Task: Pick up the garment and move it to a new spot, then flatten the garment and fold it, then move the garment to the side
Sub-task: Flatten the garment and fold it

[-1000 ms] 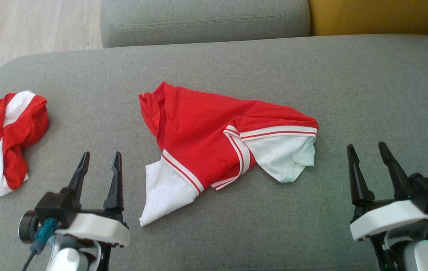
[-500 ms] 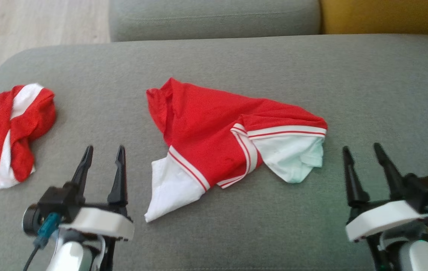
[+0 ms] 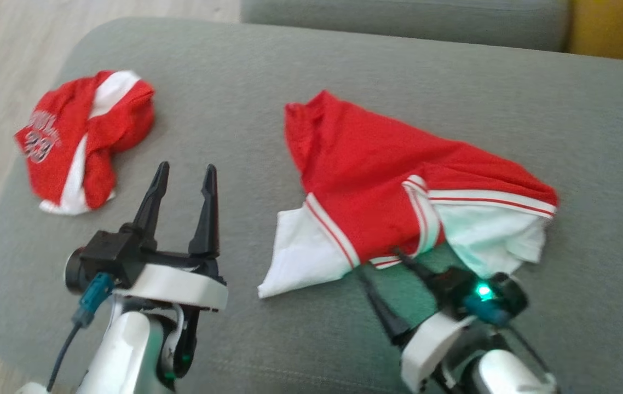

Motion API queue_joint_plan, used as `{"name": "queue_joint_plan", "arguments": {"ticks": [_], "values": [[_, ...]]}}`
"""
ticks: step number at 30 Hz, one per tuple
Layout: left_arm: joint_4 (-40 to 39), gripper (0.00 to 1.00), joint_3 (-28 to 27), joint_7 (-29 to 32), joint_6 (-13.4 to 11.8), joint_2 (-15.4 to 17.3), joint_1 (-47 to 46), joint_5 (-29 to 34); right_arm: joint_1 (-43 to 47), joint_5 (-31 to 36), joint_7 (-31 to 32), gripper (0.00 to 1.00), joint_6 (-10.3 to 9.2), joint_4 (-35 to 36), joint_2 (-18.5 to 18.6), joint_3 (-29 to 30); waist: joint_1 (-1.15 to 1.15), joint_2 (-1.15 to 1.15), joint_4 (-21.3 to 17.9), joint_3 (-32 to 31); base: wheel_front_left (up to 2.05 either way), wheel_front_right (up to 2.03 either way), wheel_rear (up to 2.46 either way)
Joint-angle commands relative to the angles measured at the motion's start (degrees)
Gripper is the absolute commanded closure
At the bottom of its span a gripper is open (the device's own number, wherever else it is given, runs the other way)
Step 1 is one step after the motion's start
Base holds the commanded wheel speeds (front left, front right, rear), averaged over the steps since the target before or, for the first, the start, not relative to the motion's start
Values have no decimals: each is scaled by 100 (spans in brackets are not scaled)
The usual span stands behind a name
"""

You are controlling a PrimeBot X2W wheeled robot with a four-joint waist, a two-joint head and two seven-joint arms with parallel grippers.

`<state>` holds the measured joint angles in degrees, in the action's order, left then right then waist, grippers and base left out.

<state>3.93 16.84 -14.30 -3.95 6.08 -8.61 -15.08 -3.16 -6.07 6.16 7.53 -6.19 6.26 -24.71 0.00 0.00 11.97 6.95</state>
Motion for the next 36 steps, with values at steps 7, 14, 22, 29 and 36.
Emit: {"name": "queue_joint_plan", "arguments": {"ticks": [7, 14, 22, 29, 36], "values": [[-193, 0, -174, -70, 133, -168, -375, 159, -845, -15, 93, 0, -4, -705, 317, -1122, 0, 0, 641, 248, 0, 0, 0], [-184, 0, -286, -70, 219, -257, -399, 219, -1413, 106, 152, 0, -4, -1557, 318, -1534, 0, 0, 776, 357, 0, 0, 0], [-184, 0, -449, -70, 284, -298, -383, 308, -1883, 18, 122, 100, -4, -2501, -37, -1473, 0, 0, 548, 405, 0, 0, 0], [-198, 0, -527, -70, 303, -309, -311, 379, -1718, -522, -519, 100, -4, -1891, -195, -1027, 0, 0, 231, 354, 0, 0, 0], [-206, 0, -669, -70, 319, -312, -246, 451, -1073, -1035, -499, 100, -4, -754, -278, 137, 0, 0, -184, 315, 0, 0, 0]]}}
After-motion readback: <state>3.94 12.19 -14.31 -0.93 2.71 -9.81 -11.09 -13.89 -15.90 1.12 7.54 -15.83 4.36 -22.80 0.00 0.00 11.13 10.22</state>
